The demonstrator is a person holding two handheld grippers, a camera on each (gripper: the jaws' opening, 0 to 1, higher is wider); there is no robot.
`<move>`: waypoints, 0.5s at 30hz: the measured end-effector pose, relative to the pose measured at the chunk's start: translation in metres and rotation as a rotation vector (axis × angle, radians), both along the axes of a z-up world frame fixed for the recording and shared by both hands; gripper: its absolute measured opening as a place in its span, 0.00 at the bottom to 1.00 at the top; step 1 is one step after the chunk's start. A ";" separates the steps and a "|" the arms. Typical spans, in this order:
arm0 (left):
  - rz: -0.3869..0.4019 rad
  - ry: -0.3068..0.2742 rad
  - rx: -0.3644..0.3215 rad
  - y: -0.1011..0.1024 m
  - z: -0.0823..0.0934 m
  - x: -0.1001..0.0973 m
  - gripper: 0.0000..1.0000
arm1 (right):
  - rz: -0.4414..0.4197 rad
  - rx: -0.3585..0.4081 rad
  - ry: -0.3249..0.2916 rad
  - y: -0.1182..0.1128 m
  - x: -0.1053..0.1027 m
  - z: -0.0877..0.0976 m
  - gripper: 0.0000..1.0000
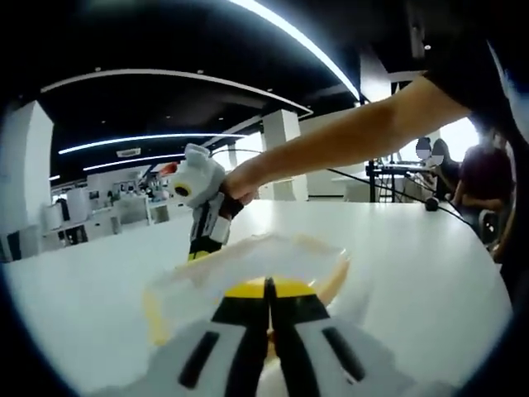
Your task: Snap each plastic latch of the storage box into its locked position after aligning the lid with the box until every specified latch is closed and the lid sits flush.
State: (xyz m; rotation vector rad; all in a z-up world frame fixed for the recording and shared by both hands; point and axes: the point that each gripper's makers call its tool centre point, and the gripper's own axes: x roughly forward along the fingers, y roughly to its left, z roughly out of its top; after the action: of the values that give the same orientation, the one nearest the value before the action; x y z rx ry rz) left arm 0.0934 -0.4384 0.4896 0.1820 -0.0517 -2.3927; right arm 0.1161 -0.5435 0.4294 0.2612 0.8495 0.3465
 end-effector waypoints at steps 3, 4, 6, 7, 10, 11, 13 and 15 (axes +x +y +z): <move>0.003 -0.001 0.014 0.000 0.000 0.000 0.00 | 0.002 0.004 0.012 0.000 0.000 0.000 0.00; 0.004 0.000 0.021 -0.001 -0.001 0.000 0.00 | 0.003 0.005 0.015 0.000 0.001 0.000 0.00; -0.003 -0.009 0.032 -0.001 -0.001 0.000 0.00 | -0.003 0.016 0.024 -0.001 0.000 -0.001 0.00; -0.005 -0.009 0.032 -0.001 -0.001 0.000 0.00 | -0.006 0.017 0.023 0.000 0.000 -0.001 0.00; -0.013 -0.007 0.028 0.000 -0.001 -0.001 0.00 | -0.020 0.024 0.030 -0.004 0.001 0.000 0.00; -0.015 -0.004 0.028 0.000 -0.001 0.000 0.00 | -0.024 0.024 0.035 -0.004 0.001 -0.001 0.00; -0.015 -0.002 0.029 0.000 -0.001 -0.002 0.00 | -0.011 0.007 0.029 -0.003 0.001 0.000 0.00; -0.013 0.001 0.028 -0.001 -0.001 -0.002 0.00 | -0.015 0.008 0.041 -0.003 0.001 0.000 0.00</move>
State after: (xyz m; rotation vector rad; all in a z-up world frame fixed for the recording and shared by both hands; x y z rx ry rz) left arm 0.0910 -0.4392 0.4884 0.1944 -0.0195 -2.4072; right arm 0.1167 -0.5463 0.4292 0.2825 0.8864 0.3315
